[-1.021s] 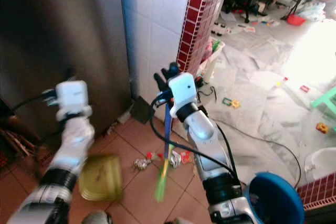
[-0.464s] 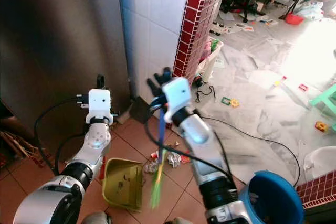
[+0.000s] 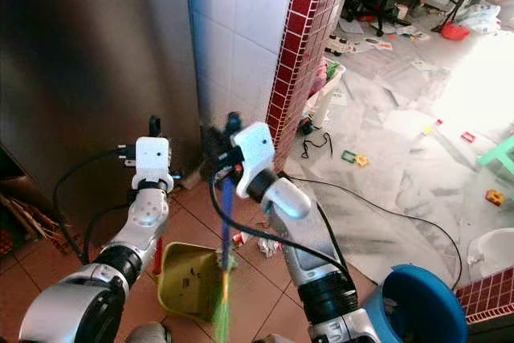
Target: Sweep floor
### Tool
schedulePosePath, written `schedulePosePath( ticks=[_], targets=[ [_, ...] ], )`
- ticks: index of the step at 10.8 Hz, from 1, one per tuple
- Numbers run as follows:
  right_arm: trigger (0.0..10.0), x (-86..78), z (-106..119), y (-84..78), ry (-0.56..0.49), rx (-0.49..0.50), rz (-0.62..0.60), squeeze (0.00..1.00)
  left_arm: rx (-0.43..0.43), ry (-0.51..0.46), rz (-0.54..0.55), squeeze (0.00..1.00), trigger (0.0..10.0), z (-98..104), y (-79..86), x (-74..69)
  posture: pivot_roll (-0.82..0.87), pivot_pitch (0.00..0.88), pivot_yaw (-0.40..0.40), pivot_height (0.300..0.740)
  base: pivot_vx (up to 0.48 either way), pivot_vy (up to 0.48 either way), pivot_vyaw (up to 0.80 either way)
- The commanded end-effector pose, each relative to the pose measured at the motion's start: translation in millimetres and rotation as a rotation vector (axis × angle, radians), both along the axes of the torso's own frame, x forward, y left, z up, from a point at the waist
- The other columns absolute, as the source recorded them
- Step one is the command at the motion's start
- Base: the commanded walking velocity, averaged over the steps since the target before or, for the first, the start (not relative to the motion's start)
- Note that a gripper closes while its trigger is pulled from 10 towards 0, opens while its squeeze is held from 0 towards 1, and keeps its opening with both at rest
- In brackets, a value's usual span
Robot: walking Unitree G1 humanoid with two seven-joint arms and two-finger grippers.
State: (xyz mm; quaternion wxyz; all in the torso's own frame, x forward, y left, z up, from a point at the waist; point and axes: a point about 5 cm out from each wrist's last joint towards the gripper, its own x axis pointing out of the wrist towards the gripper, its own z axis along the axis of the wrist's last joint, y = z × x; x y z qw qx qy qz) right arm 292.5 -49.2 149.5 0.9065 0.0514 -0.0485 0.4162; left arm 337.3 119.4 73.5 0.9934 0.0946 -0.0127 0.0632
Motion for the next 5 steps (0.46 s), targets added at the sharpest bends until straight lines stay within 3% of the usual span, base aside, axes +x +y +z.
schedulePosePath(
  ticks=[1,3,5],
  targets=[
    [10.0,-0.9,21,4.1,-0.034,0.046,0.078,0.0,-0.005,0.001,-0.028,0.0,10.0,3,-7.5,2.5,-0.1,0.007,-0.093,0.74,0.0,0.0,0.0],
    [10.0,4.7,50,3.3,-0.037,0.103,0.16,0.0,-0.007,0.007,-0.036,0.0,10.0,2,-8.3,2.6,-0.1,0.003,-0.091,0.74,0.0,0.0,0.0],
    [10.0,20.5,80,-7.7,-0.229,0.05,0.052,0.0,-0.002,0.006,-0.037,0.0,10.0,3,-8.2,3.0,-0.1,0.0,-0.09,0.74,0.0,0.0,0.0]
  ],
)
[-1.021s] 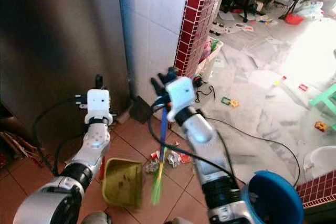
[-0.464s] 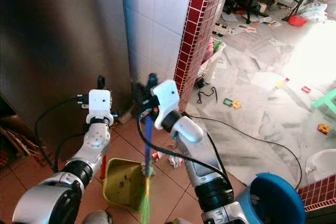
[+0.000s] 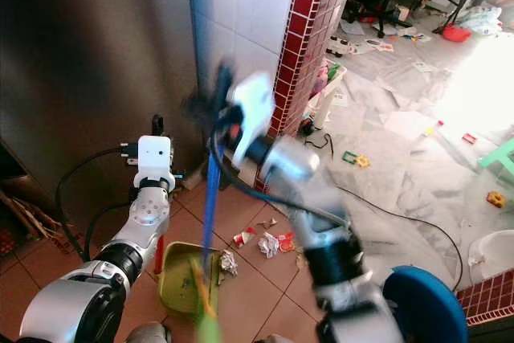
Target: Sweep floor
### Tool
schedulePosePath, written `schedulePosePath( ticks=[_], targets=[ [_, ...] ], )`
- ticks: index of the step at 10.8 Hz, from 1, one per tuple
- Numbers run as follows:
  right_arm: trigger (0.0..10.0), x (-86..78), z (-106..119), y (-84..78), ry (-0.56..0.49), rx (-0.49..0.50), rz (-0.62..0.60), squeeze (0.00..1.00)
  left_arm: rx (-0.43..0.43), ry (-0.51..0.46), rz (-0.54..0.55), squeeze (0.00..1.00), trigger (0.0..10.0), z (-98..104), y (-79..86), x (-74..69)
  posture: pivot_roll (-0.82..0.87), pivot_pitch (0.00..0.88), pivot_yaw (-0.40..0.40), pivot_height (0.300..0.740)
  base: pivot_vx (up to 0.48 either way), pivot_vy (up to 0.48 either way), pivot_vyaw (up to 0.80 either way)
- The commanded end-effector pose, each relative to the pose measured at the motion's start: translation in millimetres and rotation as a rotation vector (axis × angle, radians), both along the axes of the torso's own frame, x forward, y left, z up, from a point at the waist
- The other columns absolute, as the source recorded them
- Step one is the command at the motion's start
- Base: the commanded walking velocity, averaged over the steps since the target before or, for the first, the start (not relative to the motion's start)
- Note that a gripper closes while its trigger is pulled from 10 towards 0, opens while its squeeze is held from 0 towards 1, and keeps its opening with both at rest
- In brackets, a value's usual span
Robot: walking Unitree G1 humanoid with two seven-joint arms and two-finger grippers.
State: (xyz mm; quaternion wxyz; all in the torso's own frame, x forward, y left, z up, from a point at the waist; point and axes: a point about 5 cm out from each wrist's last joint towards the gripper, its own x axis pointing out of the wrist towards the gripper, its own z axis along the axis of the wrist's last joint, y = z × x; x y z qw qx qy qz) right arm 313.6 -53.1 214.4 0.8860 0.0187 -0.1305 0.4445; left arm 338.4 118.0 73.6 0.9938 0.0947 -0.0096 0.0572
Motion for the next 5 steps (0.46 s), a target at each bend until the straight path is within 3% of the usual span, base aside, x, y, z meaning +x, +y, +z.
schedulePosePath(
  ticks=[1,2,4,5],
  targets=[
    [10.0,2.6,25,-8.0,-0.159,0.0,-0.067,0.0,-0.005,-0.026,-0.022,0.0,10.0,7,-5.3,3.8,-0.12,0.0,-0.084,0.74,0.0,0.0,0.0],
    [10.0,8.5,27,-18.1,-0.195,-0.001,-0.173,0.0,-0.03,-0.051,0.059,0.0,10.0,12,2.4,4.8,-0.1,0.003,-0.087,0.74,0.0,0.0,0.0],
    [10.0,16.5,7,-20.5,-0.179,-0.033,-0.242,0.0,-0.032,-0.179,0.136,0.0,10.0,28,7.9,-0.1,-0.07,0.02,-0.1,0.74,0.0,0.0,0.0],
    [10.0,17.5,3,-19.0,-0.168,-0.03,-0.244,0.0,-0.043,-0.192,0.148,0.0,10.0,30,9.2,-2.1,-0.05,0.026,-0.104,0.74,0.0,0.0,0.0]
  ],
)
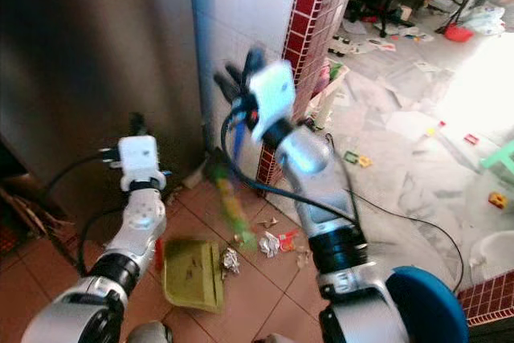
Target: Sweep floor
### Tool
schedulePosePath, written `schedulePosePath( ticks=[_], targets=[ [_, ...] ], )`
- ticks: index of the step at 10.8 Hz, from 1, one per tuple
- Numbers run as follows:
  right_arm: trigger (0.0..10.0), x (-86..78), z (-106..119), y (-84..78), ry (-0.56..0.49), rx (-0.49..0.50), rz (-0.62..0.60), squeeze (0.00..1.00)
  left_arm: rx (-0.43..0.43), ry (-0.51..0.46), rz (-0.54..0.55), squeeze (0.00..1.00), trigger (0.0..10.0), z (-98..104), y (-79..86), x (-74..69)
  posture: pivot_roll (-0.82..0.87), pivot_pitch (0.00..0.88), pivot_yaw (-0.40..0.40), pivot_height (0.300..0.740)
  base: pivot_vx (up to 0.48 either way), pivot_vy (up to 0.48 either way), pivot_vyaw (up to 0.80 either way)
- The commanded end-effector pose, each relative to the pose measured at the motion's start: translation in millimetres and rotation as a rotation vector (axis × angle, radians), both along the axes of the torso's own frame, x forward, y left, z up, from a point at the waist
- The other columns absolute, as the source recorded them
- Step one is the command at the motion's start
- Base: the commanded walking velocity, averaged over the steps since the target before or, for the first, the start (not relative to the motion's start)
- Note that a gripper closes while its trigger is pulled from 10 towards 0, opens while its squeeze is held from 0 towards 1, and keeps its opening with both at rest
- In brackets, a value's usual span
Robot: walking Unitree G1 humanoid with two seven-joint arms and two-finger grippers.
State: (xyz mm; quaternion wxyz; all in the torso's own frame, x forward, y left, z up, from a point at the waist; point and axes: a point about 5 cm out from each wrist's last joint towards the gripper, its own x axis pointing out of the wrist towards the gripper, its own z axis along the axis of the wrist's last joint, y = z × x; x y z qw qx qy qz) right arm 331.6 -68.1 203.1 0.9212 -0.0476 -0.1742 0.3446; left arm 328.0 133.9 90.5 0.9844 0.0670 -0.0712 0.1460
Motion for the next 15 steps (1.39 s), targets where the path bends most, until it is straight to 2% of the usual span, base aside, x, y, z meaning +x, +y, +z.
schedulePosePath(
  ticks=[1,3,4,6,8,11,14,15],
  targets=[
    [10.0,0.0,8,4.0,-0.077,-0.017,0.018,0.0,-0.008,-0.072,-0.011,0.0,10.0,16,-4.3,1.7,-0.03,0.041,-0.114,0.74,0.0,0.0,0.0],
    [10.0,3.3,-1,15.2,-0.129,-0.053,0.032,0.0,0.019,-0.097,0.02,0.0,10.0,22,3.6,-10.1,0.01,0.073,-0.122,0.74,0.0,0.0,0.76],
    [10.0,3.8,-5,19.9,-0.12,-0.042,0.043,0.0,0.029,-0.094,0.04,0.0,10.0,22,8.3,-14.5,0.02,0.081,-0.121,0.74,0.0,0.0,0.8],
    [10.0,2.8,-10,27.6,-0.135,-0.03,0.067,0.0,0.068,-0.079,0.061,0.0,10.0,25,18.0,-24.2,0.03,0.107,-0.123,0.74,0.0,0.0,0.0],
    [10.0,4.1,-7,29.4,-0.228,-0.06,0.016,0.0,0.113,-0.075,0.04,0.0,10.0,30,18.1,-30.3,0.04,0.123,-0.138,0.74,0.0,0.0,0.0],
    [10.0,0.6,-15,27.0,-0.288,-0.093,-0.038,0.0,0.1,-0.083,0.052,0.0,10.0,26,13.3,-24.0,0.03,0.13,-0.149,0.74,0.0,0.0,0.0],
    [10.0,-2.8,-36,25.4,-0.248,-0.151,-0.058,0.0,0.087,0.051,-0.003,0.0,10.0,-5,-2.8,-14.7,-0.01,0.117,-0.14,0.74,0.0,0.0,0.0],
    [10.0,-4.0,-43,24.6,-0.218,-0.175,-0.067,0.0,0.046,0.084,-0.043,0.0,10.0,-10,-8.4,-10.3,-0.02,0.105,-0.138,0.74,0.0,0.0,0.0]
  ],
)
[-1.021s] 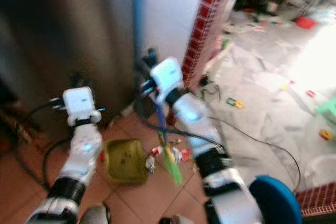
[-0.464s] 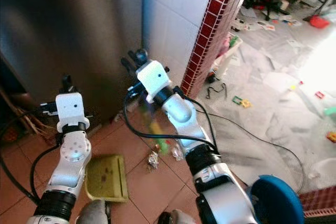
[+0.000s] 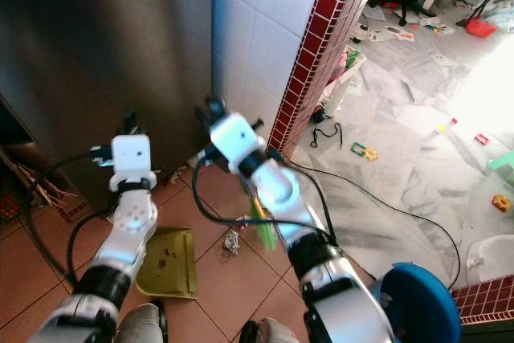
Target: Sweep floor
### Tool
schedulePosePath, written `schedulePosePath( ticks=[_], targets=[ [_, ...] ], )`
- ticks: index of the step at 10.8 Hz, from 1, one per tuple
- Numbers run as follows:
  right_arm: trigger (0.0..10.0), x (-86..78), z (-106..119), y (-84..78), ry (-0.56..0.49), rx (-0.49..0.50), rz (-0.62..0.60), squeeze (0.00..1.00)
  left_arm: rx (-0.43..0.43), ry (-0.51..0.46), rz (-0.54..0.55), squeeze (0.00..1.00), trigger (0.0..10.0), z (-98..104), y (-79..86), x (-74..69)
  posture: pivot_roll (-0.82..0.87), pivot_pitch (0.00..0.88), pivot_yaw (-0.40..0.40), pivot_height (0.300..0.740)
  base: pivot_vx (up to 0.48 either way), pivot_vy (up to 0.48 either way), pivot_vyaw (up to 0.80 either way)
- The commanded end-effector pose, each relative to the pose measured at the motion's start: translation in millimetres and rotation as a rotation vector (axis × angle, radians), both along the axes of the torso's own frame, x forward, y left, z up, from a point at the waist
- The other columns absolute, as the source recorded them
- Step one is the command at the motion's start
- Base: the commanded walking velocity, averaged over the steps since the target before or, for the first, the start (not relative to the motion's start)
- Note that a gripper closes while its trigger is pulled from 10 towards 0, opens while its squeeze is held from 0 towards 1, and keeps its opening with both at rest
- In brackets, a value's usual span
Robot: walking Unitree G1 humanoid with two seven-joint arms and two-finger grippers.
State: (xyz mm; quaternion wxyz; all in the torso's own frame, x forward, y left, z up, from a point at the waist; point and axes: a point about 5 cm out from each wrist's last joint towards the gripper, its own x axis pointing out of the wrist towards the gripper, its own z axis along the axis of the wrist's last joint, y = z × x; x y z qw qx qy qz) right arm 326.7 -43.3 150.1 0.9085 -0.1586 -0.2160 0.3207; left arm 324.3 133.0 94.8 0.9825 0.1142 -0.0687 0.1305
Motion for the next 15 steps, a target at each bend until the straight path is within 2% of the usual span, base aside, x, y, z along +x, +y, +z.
schedulePosePath(
  ticks=[1,3,4,6,8,9,10,11,13,14,15],
  targets=[
    [10.0,0.0,4,0.8,-0.013,-0.009,0.002,0.0,-0.04,0.1,-0.048,0.0,10.0,-20,-13.7,-4.1,-0.02,0.101,-0.137,0.74,0.0,0.0,0.0],
    [10.0,-3.0,-8,6.4,0.096,0.003,0.014,0.0,-0.047,0.133,-0.095,0.0,10.0,-25,-21.9,0.4,-0.03,0.085,-0.132,0.74,0.0,0.0,0.0],
    [10.0,-3.8,-17,10.2,0.193,0.025,0.001,0.0,-0.054,0.143,-0.105,0.0,10.0,-26,-22.8,2.3,-0.04,0.076,-0.13,0.74,0.0,0.0,0.0],
    [10.0,-2.0,-19,13.5,0.262,0.056,-0.024,0.0,-0.051,0.15,-0.119,0.0,10.0,-27,-24.9,4.0,-0.04,0.065,-0.126,0.74,0.0,0.0,0.0],
    [10.0,3.5,-16,20.0,0.455,0.228,-0.065,0.0,-0.061,0.159,-0.125,0.0,10.0,-28,-26.5,6.5,-0.04,0.052,-0.123,0.74,0.0,0.0,0.0],
    [10.0,7.0,-14,21.7,0.569,0.349,-0.091,0.0,-0.06,0.161,-0.13,0.0,10.0,-27,-27.6,7.5,-0.05,0.048,-0.118,0.74,0.0,0.0,0.0],
    [10.0,8.8,-10,22.1,0.628,0.431,-0.101,0.0,-0.062,0.162,-0.132,0.0,10.0,-27,-27.6,8.0,-0.05,0.047,-0.113,0.74,0.0,0.0,0.0],
    [10.0,10.8,0,23.0,0.692,0.554,-0.092,0.0,-0.061,0.164,-0.139,0.0,10.0,-27,-29.2,8.7,-0.07,0.047,-0.104,0.74,0.0,0.0,0.0],
    [10.0,14.3,22,18.2,0.717,0.711,-0.072,0.0,-0.061,0.168,-0.148,0.0,10.0,-27,-30.8,9.8,-0.08,0.043,-0.099,0.74,0.0,0.0,0.0],
    [10.0,16.5,32,14.2,0.688,0.739,-0.062,0.0,-0.063,0.169,-0.15,0.0,10.0,-26,-31.3,10.3,-0.08,0.042,-0.1,0.74,0.0,0.0,0.0],
    [10.0,18.8,41,7.0,0.613,0.726,-0.081,0.0,-0.072,0.171,-0.154,0.0,10.0,-26,-32.2,10.7,-0.08,0.041,-0.101,0.74,0.0,0.0,0.0]
  ],
)
